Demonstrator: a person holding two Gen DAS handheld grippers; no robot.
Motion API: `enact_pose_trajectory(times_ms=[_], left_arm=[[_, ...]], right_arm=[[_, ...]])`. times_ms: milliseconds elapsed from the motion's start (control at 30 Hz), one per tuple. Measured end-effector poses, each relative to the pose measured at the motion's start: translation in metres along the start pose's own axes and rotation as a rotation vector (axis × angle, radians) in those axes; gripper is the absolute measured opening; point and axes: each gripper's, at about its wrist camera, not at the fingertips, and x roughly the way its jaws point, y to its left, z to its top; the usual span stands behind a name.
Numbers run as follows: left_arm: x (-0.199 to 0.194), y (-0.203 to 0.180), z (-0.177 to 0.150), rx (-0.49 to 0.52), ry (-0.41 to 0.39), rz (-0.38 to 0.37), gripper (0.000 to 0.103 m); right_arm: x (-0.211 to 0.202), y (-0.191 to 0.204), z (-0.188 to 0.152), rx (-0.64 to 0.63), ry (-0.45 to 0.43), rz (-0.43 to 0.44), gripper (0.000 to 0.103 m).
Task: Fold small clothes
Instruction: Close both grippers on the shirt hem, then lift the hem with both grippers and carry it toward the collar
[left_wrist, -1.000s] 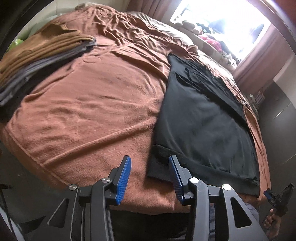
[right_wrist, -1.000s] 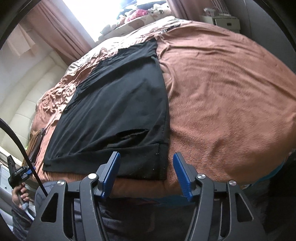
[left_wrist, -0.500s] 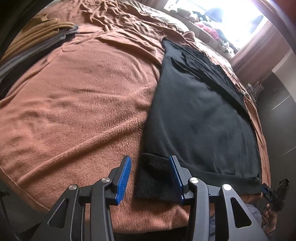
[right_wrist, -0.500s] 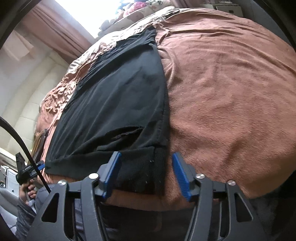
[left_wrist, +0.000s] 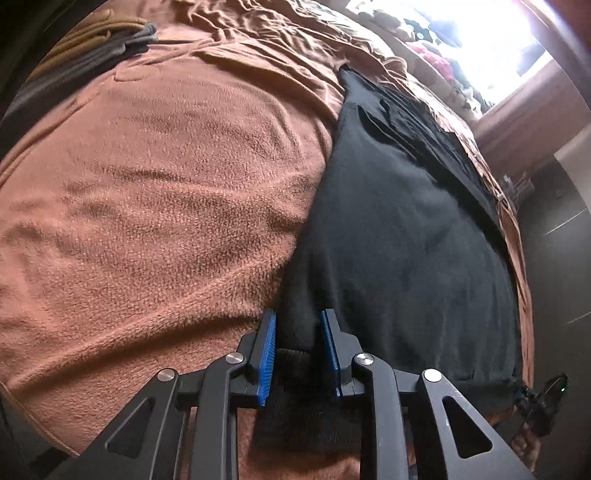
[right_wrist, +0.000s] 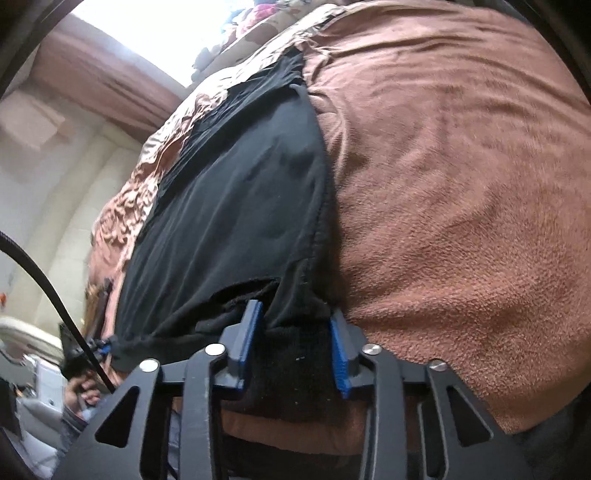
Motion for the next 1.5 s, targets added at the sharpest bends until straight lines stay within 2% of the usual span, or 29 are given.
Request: enact_pose_trajectory(times_ms=[100, 167, 233, 333, 400, 467, 600, 1100, 1300, 1500], left_arm=[[-0.001, 0.004, -0.002, -0.048, 0.005, -0.027, 0.025], [-0.002, 0.011, -0.008, -0.106, 0.01, -0.068, 0.025], [-0.004, 0.012, -0.013, -0.116, 0.002, -0.079, 0.025], [-0.004, 0.01, -0.015, -0.112, -0.007, -0.062, 0.022], [-0.004, 0.007, -0.014, -0.109, -0.01, -0.036, 0.015], [-0.005, 0.005, -0.012, -0.117, -0.012, -0.029, 0.012], [-0.017, 0.001, -0.014, -0.117, -0.039, -0.025, 0.011], [-0.093, -0.028, -0.022, -0.059, -0.154, -0.088, 0.01], [-0.12, -0.025, -0.041, -0.066, -0.17, -0.12, 0.01], [-0.158, -0.026, -0.073, -0.042, -0.199, -0.146, 0.01]], right_arm=[[0.001, -0.004, 0.0, 0.016, 0.013, 0.035, 0.021], [0.004, -0.005, 0.0, 0.019, 0.021, 0.049, 0.021], [0.008, -0.006, -0.001, 0.012, 0.022, 0.05, 0.021], [0.011, -0.009, 0.0, 0.034, 0.015, 0.073, 0.02], [0.012, -0.008, 0.001, 0.032, 0.008, 0.065, 0.009], [0.011, -0.007, 0.0, 0.033, 0.003, 0.055, 0.008], [-0.004, 0.0, -0.001, 0.012, -0.019, 0.068, 0.007], [-0.073, 0.008, -0.012, -0.013, -0.12, 0.167, 0.005], [-0.101, 0.005, -0.025, 0.003, -0.126, 0.186, 0.005], [-0.128, 0.007, -0.043, 0.003, -0.113, 0.188, 0.005]])
